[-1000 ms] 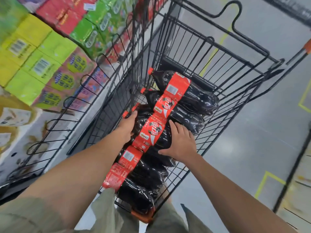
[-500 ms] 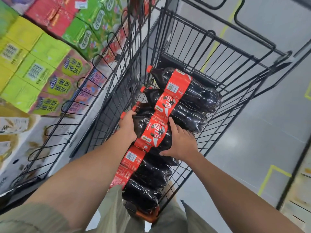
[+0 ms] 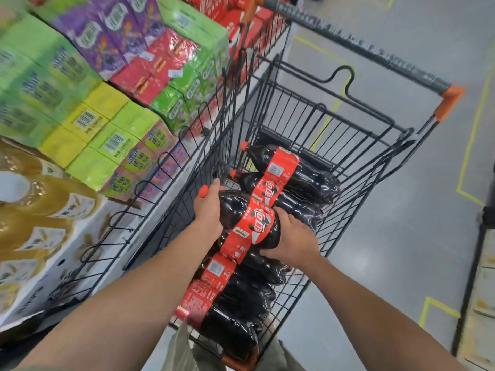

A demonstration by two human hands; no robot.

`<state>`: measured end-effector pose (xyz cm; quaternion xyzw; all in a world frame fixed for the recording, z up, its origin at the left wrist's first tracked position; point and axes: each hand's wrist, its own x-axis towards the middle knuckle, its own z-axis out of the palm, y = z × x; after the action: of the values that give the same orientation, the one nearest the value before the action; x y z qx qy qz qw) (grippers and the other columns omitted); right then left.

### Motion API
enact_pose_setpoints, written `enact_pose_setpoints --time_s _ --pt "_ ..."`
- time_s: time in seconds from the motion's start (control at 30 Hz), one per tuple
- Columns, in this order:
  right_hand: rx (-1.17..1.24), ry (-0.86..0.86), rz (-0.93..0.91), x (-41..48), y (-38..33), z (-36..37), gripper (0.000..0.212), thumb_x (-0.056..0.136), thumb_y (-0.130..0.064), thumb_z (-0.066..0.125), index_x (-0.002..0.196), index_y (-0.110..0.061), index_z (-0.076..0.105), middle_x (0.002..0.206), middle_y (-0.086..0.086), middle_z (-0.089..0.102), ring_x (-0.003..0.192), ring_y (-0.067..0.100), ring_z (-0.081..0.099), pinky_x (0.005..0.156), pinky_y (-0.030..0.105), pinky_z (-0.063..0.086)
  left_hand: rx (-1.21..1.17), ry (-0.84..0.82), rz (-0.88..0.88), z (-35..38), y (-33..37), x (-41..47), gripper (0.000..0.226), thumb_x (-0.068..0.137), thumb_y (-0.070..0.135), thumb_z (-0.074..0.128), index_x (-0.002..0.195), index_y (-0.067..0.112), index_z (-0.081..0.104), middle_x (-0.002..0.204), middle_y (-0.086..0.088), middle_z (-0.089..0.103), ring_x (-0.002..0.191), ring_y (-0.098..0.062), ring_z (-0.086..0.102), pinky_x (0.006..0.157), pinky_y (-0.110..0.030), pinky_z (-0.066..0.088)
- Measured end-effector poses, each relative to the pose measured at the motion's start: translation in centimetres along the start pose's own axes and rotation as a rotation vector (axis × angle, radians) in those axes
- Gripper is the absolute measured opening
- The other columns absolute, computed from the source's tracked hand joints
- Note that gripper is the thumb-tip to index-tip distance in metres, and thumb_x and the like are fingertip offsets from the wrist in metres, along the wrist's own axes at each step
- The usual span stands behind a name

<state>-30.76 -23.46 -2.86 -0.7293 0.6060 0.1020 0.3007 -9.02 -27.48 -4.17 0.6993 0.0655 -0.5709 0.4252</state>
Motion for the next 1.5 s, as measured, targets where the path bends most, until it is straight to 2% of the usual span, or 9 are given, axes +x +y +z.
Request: enact_pose_setpoints --time_s 0.1,0.27,0.57,0.73,0.83,1.07,1.23,1.37,1.5 --pt "-0.012 0.083 -0.017 -1.6 -1.7 -2.8 0.122 0.06 -0.08 0.074 0.155 -0.035 0.012 0.151 -0.007 0.047 0.136 0.018 0.049 0.115 0.046 0.04 -0.021 -0.036 0.049 -0.1 2.4 -2.7 0.048 0.086 0.05 0.079 0.114 0.012 0.073 0.107 -0.014 0.076 0.091 -0.034 0.077 0.078 -0.054 0.064" --pt "-0.065 0.249 -0.071 -4.2 -4.7 -8.1 0.12 0.057 -0.091 0.063 0.152 -0.034 0.018 0.142 -0.008 0.053 0.128 0.017 0.055 0.11 0.042 0.045 -0.068 -0.144 0.169 -0.3 6.8 -7.3 0.039 0.09 0.049 0.075 0.097 0.01 0.076 0.101 -0.017 0.078 0.084 -0.033 0.077 0.07 -0.047 0.064" --pt "-0.168 0.478 -0.267 -6.9 -8.6 -15.8 0.114 0.058 -0.088 0.067 0.151 -0.036 0.024 0.139 -0.013 0.056 0.125 0.014 0.058 0.104 0.043 0.049 -0.236 -0.277 0.314 -2.5 13.0 -15.2 0.05 0.088 0.054 0.077 0.113 0.011 0.071 0.109 -0.014 0.078 0.094 -0.034 0.078 0.081 -0.055 0.063" --pt "-0.229 0.52 -0.436 -8.0 -10.7 -19.4 0.113 0.059 -0.09 0.063 0.15 -0.034 0.027 0.136 -0.009 0.059 0.123 0.016 0.059 0.102 0.044 0.048 -0.393 -0.236 0.41 -5.6 14.2 -20.3 0.053 0.087 0.052 0.08 0.111 0.006 0.068 0.105 -0.017 0.078 0.085 -0.034 0.079 0.079 -0.058 0.063" --pt "-0.216 0.549 -0.573 -8.9 -12.6 -20.4 0.109 0.061 -0.084 0.07 0.149 -0.034 0.032 0.135 -0.011 0.059 0.123 0.016 0.058 0.102 0.042 0.046 -0.475 -0.169 0.513 -8.1 14.3 -23.6 0.039 0.092 0.045 0.076 0.098 0.007 0.068 0.095 -0.017 0.077 0.071 -0.027 0.077 0.062 -0.041 0.062" --pt "-0.214 0.469 -0.838 -11.4 -19.8 -19.7 0.115 0.06 -0.082 0.071 0.154 -0.034 0.025 0.139 -0.012 0.055 0.126 0.014 0.056 0.1 0.046 0.051 -0.63 0.0 0.661 -16.8 13.2 -30.0 0.033 0.097 0.04 0.071 0.093 0.008 0.068 0.084 -0.013 0.076 0.066 -0.023 0.075 0.061 -0.034 0.059" --pt "-0.225 0.406 -1.022 -14.3 -26.0 -17.0 0.117 0.059 -0.085 0.071 0.154 -0.033 0.025 0.141 -0.011 0.056 0.125 0.017 0.058 0.098 0.043 0.052 -0.748 0.145 0.742 -24.4 11.0 -33.6 0.046 0.096 0.042 0.071 0.113 -0.001 0.069 0.102 -0.018 0.079 0.077 -0.028 0.078 0.056 -0.035 0.063" --pt "-0.241 0.346 -1.159 -17.1 -30.7 -13.8 0.114 0.06 -0.079 0.075 0.154 -0.035 0.027 0.139 -0.013 0.057 0.125 0.014 0.058 0.092 0.039 0.055 -0.825 0.28 0.782 -30.5 8.3 -36.1 0.041 0.095 0.044 0.072 0.104 0.004 0.072 0.085 -0.011 0.079 0.066 -0.024 0.077 0.052 -0.033 0.059" --pt "-0.284 0.28 -1.276 -20.8 -35.6 -9.9 0.109 0.058 -0.083 0.07 0.148 -0.039 0.03 0.131 -0.014 0.061 0.117 0.016 0.062 0.086 0.038 0.055 -0.916 0.4 0.813 -37.2 4.8 -38.1 0.042 0.094 0.044 0.074 0.106 0.004 0.071 0.09 -0.014 0.079 0.069 -0.025 0.077 0.054 -0.034 0.059"
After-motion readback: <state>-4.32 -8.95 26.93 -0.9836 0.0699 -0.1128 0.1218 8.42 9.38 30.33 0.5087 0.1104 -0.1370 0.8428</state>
